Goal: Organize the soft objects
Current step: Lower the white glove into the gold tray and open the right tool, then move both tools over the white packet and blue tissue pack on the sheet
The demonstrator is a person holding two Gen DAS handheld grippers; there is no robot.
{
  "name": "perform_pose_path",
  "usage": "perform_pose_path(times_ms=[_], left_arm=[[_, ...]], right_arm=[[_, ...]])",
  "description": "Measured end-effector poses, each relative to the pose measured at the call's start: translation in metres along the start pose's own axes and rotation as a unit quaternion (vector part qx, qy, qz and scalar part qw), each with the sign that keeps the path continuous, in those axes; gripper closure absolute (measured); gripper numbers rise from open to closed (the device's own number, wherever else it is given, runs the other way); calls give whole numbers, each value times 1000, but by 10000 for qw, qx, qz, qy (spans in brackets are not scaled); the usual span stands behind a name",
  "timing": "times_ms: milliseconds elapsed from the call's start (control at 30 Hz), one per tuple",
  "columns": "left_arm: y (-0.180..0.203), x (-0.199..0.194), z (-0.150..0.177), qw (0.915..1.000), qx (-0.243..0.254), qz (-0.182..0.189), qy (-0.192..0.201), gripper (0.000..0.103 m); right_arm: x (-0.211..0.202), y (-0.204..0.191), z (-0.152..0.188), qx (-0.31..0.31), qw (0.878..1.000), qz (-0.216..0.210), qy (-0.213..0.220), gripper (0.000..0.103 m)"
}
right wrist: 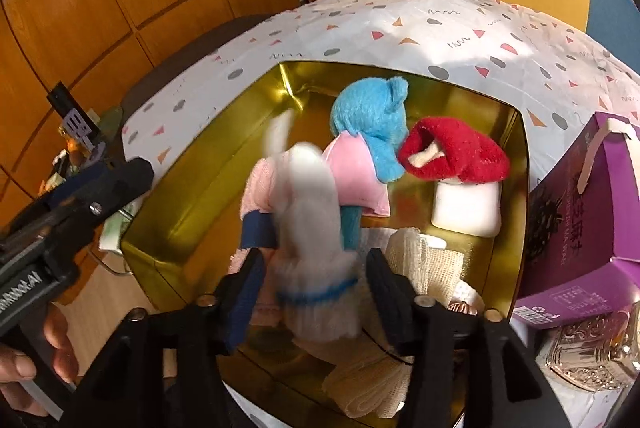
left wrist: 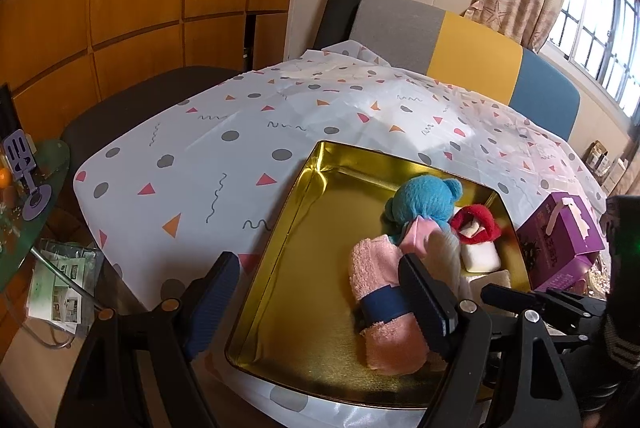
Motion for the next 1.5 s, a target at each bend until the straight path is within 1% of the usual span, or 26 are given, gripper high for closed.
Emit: perform_pose_path(times_ms=[67,200,367,533,733,867,967,1200,1333,1500], left_arm=[[1,0,0,10000,5,-11,13,21],[1,-1,0,10000,29,9,0,21],[5,-7,-2,9999,109,47,75,21],[13,-12,-1,9996,222,121,111,21],[30,-16,3,9988,428,233,104,21],[42,-21,5,9976,608,313,140,21],[53,-26,7,9962,754,397,167,21],[84,-36,14,9906,1185,651,195,21],[108,-44,20,9850,1476,870,227,21],[146,-54,29,9743,1900,1184,266,21]], right_arm=[[-6,0,0,66,9999,-68,98,44],[-19,2,1,104,9996,32,264,43],[-46,5,3,12,9972,416,629,43],[-82,14,13,-56,9925,685,1009,43],[-128,37,25,106,9847,958,1449,43],[-161,62,37,391,9772,1213,1697,43],[-181,83,49,629,9716,1418,1785,43],[-225,149,92,1451,9502,2049,1844,43],[-247,184,122,1990,9329,2351,1868,43],[-278,222,165,2715,9033,2684,1956,43]])
Point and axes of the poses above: each gripper's, at about its wrist camera, not at the fingertips, and x roughly the way its jaws point, y to its right, z to its underside, the point moved 5 cm from there along x, roughly the way its jaws point, and after that the axes turned 7 degrees about -x, right-handed, at the moved point
